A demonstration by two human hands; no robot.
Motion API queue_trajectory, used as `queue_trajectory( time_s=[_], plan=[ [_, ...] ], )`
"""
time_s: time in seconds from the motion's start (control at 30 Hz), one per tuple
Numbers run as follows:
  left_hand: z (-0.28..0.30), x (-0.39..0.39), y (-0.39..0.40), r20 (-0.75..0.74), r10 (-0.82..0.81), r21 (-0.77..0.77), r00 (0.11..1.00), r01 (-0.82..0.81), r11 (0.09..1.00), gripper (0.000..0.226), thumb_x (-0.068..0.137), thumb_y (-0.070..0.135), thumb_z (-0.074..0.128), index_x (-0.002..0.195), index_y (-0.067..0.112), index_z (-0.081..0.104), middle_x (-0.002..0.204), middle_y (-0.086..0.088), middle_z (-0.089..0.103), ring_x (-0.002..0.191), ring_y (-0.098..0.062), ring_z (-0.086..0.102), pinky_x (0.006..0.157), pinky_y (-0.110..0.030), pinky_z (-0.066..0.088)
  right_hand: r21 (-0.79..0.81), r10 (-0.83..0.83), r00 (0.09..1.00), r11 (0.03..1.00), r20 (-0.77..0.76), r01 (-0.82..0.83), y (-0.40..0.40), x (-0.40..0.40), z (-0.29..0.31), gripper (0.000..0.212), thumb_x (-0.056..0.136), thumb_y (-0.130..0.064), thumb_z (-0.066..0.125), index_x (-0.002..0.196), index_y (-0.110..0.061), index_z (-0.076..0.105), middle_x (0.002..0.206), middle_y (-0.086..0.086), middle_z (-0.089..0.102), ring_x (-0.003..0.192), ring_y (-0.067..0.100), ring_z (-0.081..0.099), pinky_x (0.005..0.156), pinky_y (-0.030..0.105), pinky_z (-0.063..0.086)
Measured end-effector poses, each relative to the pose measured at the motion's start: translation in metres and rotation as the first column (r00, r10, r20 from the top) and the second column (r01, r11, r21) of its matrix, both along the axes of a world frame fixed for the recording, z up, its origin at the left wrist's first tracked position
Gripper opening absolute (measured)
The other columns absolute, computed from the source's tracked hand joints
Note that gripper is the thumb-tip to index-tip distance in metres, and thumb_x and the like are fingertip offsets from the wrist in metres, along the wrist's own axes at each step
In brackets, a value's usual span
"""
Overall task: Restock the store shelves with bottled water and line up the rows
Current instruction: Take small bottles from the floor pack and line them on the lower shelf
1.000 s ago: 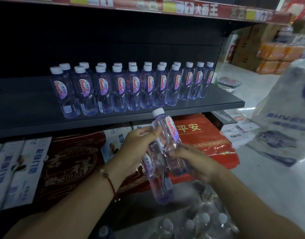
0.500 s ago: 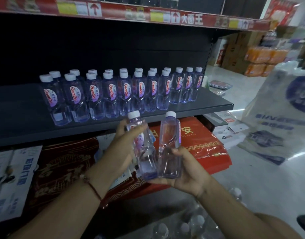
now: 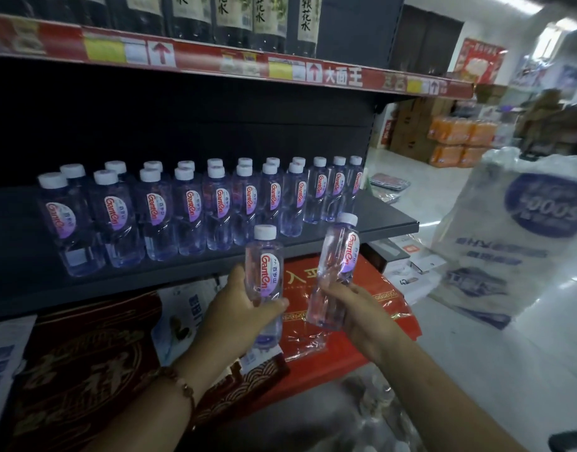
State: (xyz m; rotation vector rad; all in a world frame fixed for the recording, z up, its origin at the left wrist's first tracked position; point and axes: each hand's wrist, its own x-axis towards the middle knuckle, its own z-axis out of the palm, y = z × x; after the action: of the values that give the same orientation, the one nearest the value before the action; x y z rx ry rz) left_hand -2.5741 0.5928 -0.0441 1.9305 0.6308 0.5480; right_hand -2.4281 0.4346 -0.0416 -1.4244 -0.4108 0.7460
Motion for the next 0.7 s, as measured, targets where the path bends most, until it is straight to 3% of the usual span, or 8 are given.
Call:
queue_trajectory(
  time_s=[0.07,0.17,0.3,0.47,0.6,0.7],
  plan=[
    [-0.001,0.004,0.007,-0.017,-0.003,0.034,1.000,0.004,0.999,0.055,0.069,0.054,0.083,0.113,0.046,0.051,0.100,0.019,0.072,0.089,0.000,0.070,0.086,-0.041,0.058,-0.059,-0.051,0.991,0.997,0.121,0.058,0.009,0.015,0.002,0.033,0.083,-0.028,0.076,0.109,-0.010,0.066,0.102,0.008,0.076,0.092,0.024,0.074,0.087,0.040,0.057],
    [0.000,0.011,0.016,-0.042,-0.014,0.069,0.999,0.016,0.997,0.058,0.066,0.062,0.079,0.113,0.049,0.048,0.100,0.021,0.071,0.089,0.000,0.070,0.086,-0.042,0.059,-0.109,-0.129,0.965,0.982,0.230,0.157,0.029,0.045,0.007,0.034,0.080,-0.020,0.079,0.110,-0.010,0.065,0.106,0.006,0.075,0.092,0.018,0.072,0.077,0.026,0.055],
    [-0.003,0.016,0.021,-0.050,-0.020,0.089,0.999,0.025,0.996,0.055,0.077,0.052,0.081,0.118,0.046,0.046,0.104,0.021,0.069,0.091,0.003,0.067,0.087,-0.038,0.058,-0.092,-0.195,0.913,0.966,0.358,0.242,0.062,0.091,0.018,0.038,0.077,-0.013,0.082,0.111,-0.010,0.065,0.104,0.006,0.074,0.096,0.025,0.072,0.088,0.039,0.055],
    [-0.004,0.023,0.030,-0.032,-0.036,0.095,0.999,0.039,0.995,0.054,0.076,0.052,0.081,0.118,0.047,0.047,0.103,0.023,0.070,0.090,0.005,0.067,0.085,-0.033,0.057,-0.099,-0.222,0.882,0.953,0.416,0.287,0.104,0.144,0.028,0.041,0.079,-0.005,0.080,0.116,-0.004,0.062,0.107,0.011,0.072,0.089,0.024,0.073,0.071,0.030,0.059],
    [-0.002,0.031,0.034,-0.006,-0.002,0.066,1.000,0.003,0.998,0.049,0.076,0.050,0.081,0.114,0.045,0.051,0.097,0.026,0.070,0.082,0.013,0.065,0.077,-0.023,0.054,-0.186,-0.173,0.839,0.933,0.515,0.307,0.131,0.196,0.011,0.052,0.062,-0.023,0.090,0.106,-0.011,0.066,0.100,0.010,0.075,0.093,0.031,0.072,0.086,0.056,0.058],
    [-0.001,0.038,0.035,0.001,0.038,0.073,0.999,-0.038,0.997,0.054,0.075,0.054,0.080,0.119,0.045,0.049,0.097,0.025,0.070,0.082,0.009,0.066,0.079,-0.026,0.055,-0.192,-0.159,0.828,0.933,0.538,0.304,0.144,0.202,0.012,0.035,0.071,-0.007,0.085,0.098,-0.017,0.066,0.105,0.011,0.073,0.099,0.032,0.070,0.090,0.052,0.057]
  ],
)
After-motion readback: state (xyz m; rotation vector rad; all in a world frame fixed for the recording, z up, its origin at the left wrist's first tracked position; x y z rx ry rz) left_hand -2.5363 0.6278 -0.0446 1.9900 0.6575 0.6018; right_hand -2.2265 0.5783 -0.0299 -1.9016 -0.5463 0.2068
